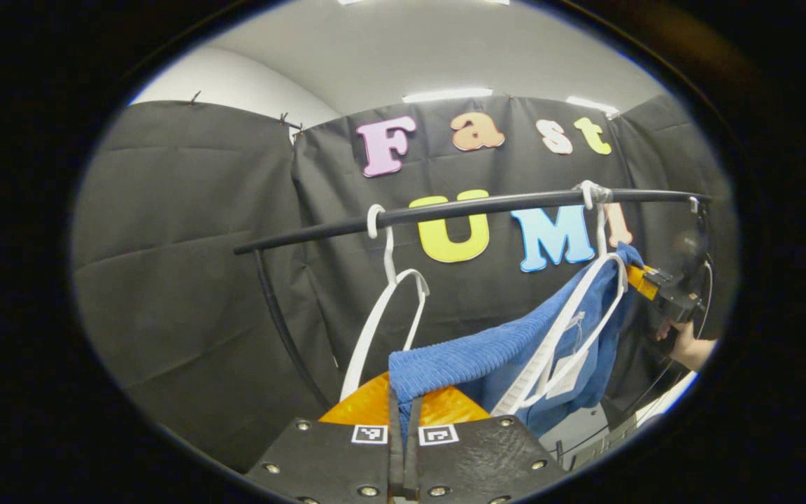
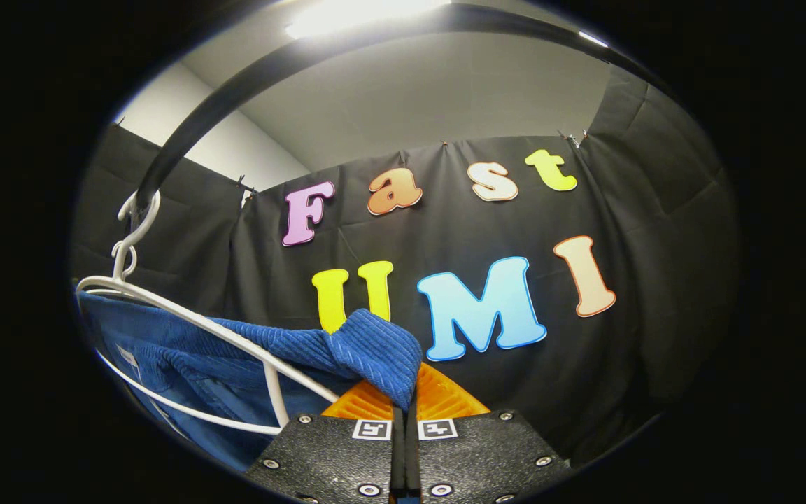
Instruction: Grasp the clothes on the hanger with both hands and then place them into the laundry hamper below.
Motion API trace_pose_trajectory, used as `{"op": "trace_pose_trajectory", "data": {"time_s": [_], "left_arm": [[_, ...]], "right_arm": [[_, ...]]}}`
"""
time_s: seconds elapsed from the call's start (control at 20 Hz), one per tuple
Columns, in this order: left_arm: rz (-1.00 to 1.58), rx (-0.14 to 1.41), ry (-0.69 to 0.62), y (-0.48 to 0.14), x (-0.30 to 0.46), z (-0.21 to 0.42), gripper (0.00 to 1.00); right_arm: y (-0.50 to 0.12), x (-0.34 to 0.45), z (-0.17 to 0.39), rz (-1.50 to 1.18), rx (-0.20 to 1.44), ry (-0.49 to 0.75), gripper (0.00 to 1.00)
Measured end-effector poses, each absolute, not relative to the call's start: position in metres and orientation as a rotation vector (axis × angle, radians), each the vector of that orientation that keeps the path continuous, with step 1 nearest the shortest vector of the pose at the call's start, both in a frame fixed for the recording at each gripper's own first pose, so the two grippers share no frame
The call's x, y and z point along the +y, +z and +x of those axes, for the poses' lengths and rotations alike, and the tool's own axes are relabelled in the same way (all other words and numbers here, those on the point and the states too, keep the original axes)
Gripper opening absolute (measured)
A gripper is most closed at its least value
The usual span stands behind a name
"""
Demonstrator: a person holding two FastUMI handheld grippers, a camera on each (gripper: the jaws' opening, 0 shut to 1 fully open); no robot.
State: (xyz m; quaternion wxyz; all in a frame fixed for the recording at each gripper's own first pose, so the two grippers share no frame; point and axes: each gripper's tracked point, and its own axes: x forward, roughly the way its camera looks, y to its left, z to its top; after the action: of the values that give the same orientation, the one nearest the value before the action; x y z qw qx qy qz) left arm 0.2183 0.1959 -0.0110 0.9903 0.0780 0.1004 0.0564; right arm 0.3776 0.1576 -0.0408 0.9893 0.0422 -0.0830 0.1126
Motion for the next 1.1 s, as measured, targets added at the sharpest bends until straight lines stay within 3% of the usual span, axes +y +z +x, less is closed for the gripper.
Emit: {"op": "trace_pose_trajectory", "data": {"time_s": [0.4, 1.1], "left_arm": [[-0.069, 0.205, 0.058, -0.05, 0.202, 0.232, 0.01], [-0.11, 0.318, 0.106, -0.134, 0.169, 0.209, 0.01]], "right_arm": [[-0.058, 0.154, 0.384, -0.085, -0.196, 0.2, 0.0], [-0.143, 0.121, 0.368, -0.109, 0.002, 0.19, 0.0]]}}
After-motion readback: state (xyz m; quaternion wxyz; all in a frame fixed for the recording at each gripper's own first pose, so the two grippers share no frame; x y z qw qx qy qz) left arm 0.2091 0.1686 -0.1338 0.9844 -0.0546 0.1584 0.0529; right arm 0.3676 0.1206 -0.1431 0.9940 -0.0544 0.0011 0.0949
